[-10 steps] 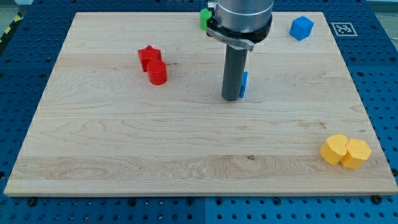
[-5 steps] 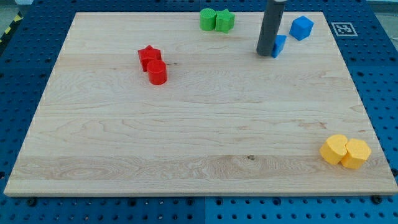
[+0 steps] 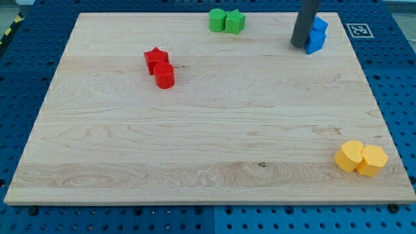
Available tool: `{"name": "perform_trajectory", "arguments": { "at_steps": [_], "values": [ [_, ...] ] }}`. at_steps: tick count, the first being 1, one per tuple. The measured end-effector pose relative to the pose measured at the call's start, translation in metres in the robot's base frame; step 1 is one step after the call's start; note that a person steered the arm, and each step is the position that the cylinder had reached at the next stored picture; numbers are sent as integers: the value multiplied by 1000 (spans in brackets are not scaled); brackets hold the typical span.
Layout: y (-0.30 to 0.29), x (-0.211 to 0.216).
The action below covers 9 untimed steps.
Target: Push the blue triangle into the blue cube
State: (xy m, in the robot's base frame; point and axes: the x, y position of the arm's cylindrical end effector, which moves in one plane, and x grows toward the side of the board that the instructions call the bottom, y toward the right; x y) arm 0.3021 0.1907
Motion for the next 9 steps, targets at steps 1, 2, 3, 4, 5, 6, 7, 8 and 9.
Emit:
{"name": "perform_trajectory", "arguments": {
  "at_steps": [1,2,3,4,5,6,7,8,9],
  "values": [
    [9,8],
    [9,27],
    [31,37],
    [74,37],
    [82,37],
    [81,37],
    [70,31],
    [64,15],
    [63,-7]
  ]
}}
